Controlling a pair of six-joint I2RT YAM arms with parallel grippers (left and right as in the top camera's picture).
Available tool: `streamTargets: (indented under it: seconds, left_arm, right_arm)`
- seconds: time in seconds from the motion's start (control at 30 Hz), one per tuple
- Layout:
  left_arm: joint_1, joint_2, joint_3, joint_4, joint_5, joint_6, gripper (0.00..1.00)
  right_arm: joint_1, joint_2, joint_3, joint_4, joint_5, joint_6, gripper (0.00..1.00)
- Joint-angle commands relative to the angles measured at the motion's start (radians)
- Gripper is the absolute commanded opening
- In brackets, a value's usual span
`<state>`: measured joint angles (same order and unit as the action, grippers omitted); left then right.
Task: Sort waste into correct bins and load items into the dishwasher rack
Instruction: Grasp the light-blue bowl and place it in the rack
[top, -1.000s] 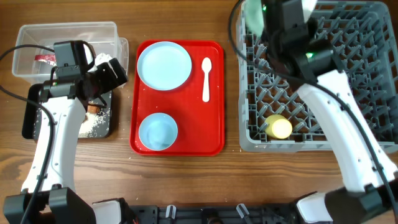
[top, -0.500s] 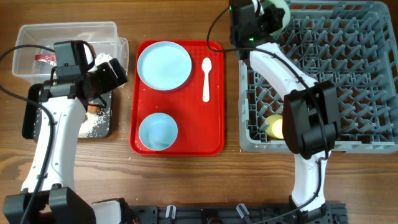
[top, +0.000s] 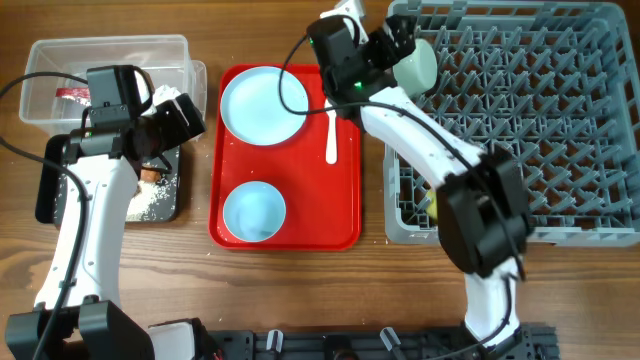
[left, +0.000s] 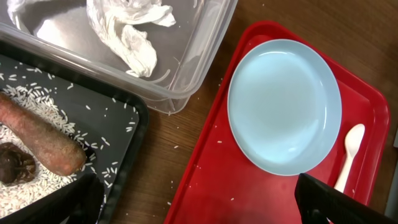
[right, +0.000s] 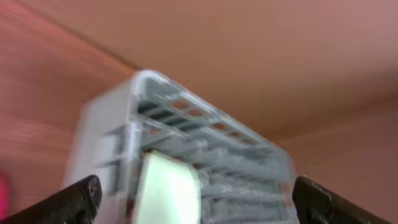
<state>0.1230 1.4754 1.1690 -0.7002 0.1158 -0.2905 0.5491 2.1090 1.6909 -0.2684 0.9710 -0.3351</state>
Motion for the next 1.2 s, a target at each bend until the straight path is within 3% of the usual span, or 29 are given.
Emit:
streamTargets:
  seconds: [0.0,0.1,0.17,0.3,0.4,0.43,0.5,0.6,0.67,0.7,0.8,0.93,1.0,1.1,1.17]
  left_arm:
    - [0.004,0.004,0.002,0.003,-0.01,-0.006,1.0]
    - [0.004,0.004,0.002,0.003,-0.01,-0.005,1.0]
    - [0.004,0.004,0.002,0.003,-0.01,-0.006,1.0]
    - [0.004,0.004,0.002,0.003,-0.01,-0.006,1.0]
    - [0.004,0.004,0.002,0.003,-0.01,-0.005,1.0]
    - [0.004,0.004,0.002,0.003,-0.01,-0.006,1.0]
    - [0.004,0.004,0.002,0.003,-0.01,-0.005,1.0]
    - [0.004,0.004,0.002,0.003,-0.01,-0.005,1.0]
    - [0.004,0.004,0.002,0.003,-0.01,-0.006,1.0]
    - [0.004,0.004,0.002,0.003,-0.01,-0.005,1.0]
    - [0.004,0.004,0.002,0.003,-0.01,-0.005,1.0]
    - [0.004,0.004,0.002,0.003,-0.01,-0.006,1.0]
    - [0.004,0.004,0.002,0.003,-0.01,-0.005,1.0]
    - [0.004,0.004,0.002,0.003,-0.01,-0.005,1.0]
    - [0.004,0.004,0.002,0.003,-0.01,-0.006,1.0]
  right_arm:
    - [0.031,-0.185,0.003,-0.218,-0.465,0.383,1.0]
    - [0.032,-0.235,0.002,-0.466,-1.183,0.615,1.0]
    - [0.066,-0.2,-0.039,-0.513,-1.364,0.734,0.99]
    - [0.163,-0.166,-0.182,-0.487,-1.365,0.945,0.89]
    - [0.206,-0.131,-0.28,-0.434,-1.353,1.064,0.68]
    - [0.216,-0.087,-0.294,-0.427,-1.368,1.093,0.68]
    - [0.199,-0.048,-0.294,-0.404,-1.445,1.067,0.64]
    - [0.181,-0.037,-0.294,-0.398,-1.465,1.068,0.35]
    - [0.18,-0.037,-0.294,-0.398,-1.464,1.069,0.1]
    - [0.178,-0.037,-0.294,-0.398,-1.467,1.072,0.04]
    - [0.15,-0.078,-0.285,-0.409,-1.477,1.054,0.04]
    - [0.037,-0.391,-0.283,-0.513,-1.27,0.988,0.04]
    - [-0.042,-0.591,-0.283,-0.546,-1.009,0.962,0.04]
    - [-0.15,-0.851,-0.283,-0.64,-0.46,0.963,0.04]
    - [-0.178,-0.937,-0.283,-0.697,-0.194,0.963,0.04]
